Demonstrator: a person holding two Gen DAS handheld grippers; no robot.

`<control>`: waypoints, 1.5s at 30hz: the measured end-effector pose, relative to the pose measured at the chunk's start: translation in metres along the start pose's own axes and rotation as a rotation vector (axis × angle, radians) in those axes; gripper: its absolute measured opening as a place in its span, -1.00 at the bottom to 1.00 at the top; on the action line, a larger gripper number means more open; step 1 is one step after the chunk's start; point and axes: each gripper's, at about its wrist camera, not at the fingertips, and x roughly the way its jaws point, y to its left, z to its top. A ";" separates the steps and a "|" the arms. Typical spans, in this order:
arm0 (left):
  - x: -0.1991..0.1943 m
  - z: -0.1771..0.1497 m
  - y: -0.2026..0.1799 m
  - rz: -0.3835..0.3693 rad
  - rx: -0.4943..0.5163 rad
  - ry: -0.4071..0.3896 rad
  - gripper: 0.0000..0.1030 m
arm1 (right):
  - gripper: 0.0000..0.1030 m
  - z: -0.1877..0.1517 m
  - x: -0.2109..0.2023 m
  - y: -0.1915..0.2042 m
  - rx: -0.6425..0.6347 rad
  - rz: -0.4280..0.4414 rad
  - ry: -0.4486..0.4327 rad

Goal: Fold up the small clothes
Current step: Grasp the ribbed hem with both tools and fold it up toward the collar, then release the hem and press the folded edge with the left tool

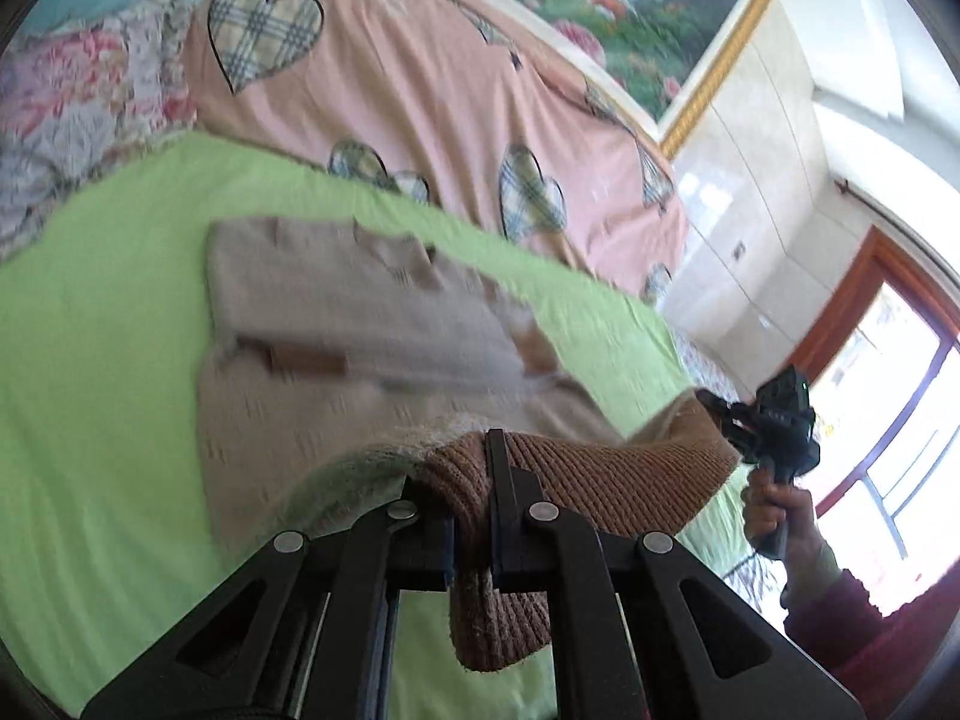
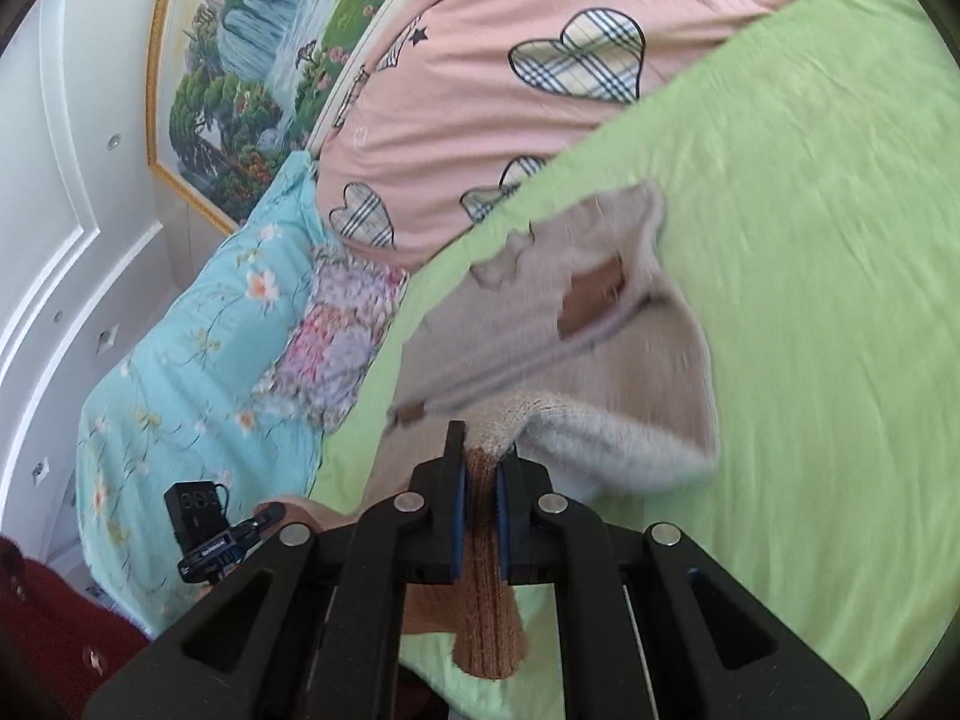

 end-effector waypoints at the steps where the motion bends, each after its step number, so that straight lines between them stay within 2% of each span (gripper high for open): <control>1: 0.007 0.013 0.005 0.012 -0.005 -0.021 -0.89 | -0.83 0.009 0.006 -0.002 0.004 0.004 -0.011; 4: 0.034 0.053 0.024 0.044 -0.027 -0.058 -0.89 | -0.83 0.046 0.039 -0.009 0.014 -0.031 -0.041; 9: 0.078 0.097 0.052 0.098 -0.050 -0.064 -0.89 | -0.83 0.099 0.105 -0.016 -0.012 -0.075 -0.043; 12: 0.098 0.113 0.068 0.120 -0.060 -0.059 -0.89 | -0.83 0.116 0.135 -0.025 -0.001 -0.074 -0.032; 17: 0.141 0.137 0.105 0.157 -0.099 -0.025 -0.89 | -0.83 0.140 0.178 -0.052 0.025 -0.138 -0.026; 23: 0.200 0.134 0.153 0.236 -0.179 0.074 -0.88 | -0.83 0.139 0.223 -0.082 0.008 -0.281 0.041; 28: 0.217 0.125 0.172 0.246 -0.233 0.134 -0.85 | -0.79 0.134 0.232 -0.095 0.021 -0.324 0.053; 32: 0.190 0.114 0.151 0.168 -0.225 0.130 -0.56 | -0.59 0.132 0.209 -0.087 0.056 -0.285 0.011; 33: 0.182 0.107 0.139 0.140 -0.205 0.132 -0.52 | -0.50 0.130 0.197 -0.079 0.033 -0.271 -0.017; 35: 0.176 0.091 0.113 0.078 -0.157 0.148 -0.33 | -0.47 0.122 0.182 -0.059 -0.017 -0.245 -0.047; 36: 0.176 0.083 0.101 0.051 -0.133 0.164 -0.30 | -0.47 0.117 0.179 -0.049 -0.040 -0.222 -0.046; 38: 0.191 0.065 0.073 -0.005 -0.075 0.240 -0.30 | -0.47 0.100 0.187 -0.026 -0.117 -0.137 0.038; 39: 0.199 0.062 0.066 -0.010 -0.053 0.265 -0.30 | -0.46 0.088 0.200 -0.014 -0.168 -0.107 0.126; 40: 0.208 0.059 0.059 0.010 -0.020 0.289 -0.30 | -0.47 0.081 0.211 -0.007 -0.198 -0.098 0.186; 41: 0.217 0.059 0.055 0.053 0.019 0.308 -0.31 | -0.46 0.069 0.228 0.003 -0.255 -0.099 0.286; 43: 0.230 0.065 0.058 0.109 0.052 0.325 -0.32 | -0.46 0.058 0.247 0.011 -0.349 -0.158 0.361; 45: 0.240 0.081 0.072 0.155 0.044 0.326 -0.35 | -0.46 0.061 0.259 0.007 -0.393 -0.233 0.369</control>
